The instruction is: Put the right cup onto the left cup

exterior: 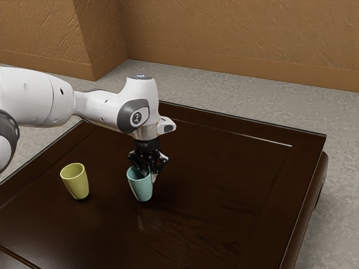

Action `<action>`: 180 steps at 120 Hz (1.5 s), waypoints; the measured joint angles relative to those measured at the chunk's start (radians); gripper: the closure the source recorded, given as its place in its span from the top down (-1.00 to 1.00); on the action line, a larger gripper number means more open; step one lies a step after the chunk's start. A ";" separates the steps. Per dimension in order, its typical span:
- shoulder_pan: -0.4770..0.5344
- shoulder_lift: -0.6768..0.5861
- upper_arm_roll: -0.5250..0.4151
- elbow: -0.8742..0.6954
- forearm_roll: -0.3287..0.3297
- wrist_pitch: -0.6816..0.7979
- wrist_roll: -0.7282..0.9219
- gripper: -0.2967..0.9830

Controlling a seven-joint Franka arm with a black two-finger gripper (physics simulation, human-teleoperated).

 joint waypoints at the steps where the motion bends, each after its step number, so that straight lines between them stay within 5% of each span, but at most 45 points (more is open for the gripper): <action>1: 0.000 0.000 0.000 0.000 0.000 0.000 -0.001 -0.54; 72: 0.009 -0.299 -0.001 -0.019 0.037 -0.152 -0.032 -0.68; 180: 0.272 -0.336 -0.020 -0.042 0.063 -0.244 -0.027 -0.69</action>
